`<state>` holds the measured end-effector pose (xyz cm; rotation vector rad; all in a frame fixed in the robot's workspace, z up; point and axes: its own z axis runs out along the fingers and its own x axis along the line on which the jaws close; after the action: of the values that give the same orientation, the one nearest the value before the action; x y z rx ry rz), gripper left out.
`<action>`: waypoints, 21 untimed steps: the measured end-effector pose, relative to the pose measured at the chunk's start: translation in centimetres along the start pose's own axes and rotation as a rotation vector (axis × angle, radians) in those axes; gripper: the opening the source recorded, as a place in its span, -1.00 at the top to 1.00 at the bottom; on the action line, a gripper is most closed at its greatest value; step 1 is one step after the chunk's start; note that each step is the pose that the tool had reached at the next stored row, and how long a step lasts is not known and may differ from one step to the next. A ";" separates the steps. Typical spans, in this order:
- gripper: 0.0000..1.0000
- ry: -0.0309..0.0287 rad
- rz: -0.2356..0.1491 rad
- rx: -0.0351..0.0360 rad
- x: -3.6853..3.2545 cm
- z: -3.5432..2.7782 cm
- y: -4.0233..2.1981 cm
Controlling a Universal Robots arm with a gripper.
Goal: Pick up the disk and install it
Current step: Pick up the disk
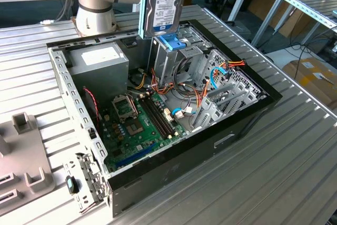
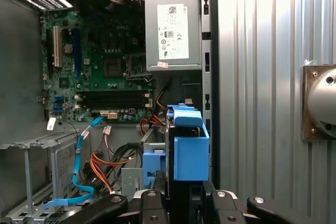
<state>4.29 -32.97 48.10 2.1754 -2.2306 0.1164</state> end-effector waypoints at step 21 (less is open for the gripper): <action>0.30 0.0000 0.000 0.0000 -0.28 0.20 -5.93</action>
<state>10.23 -32.84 48.10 2.1755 -2.2306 0.1165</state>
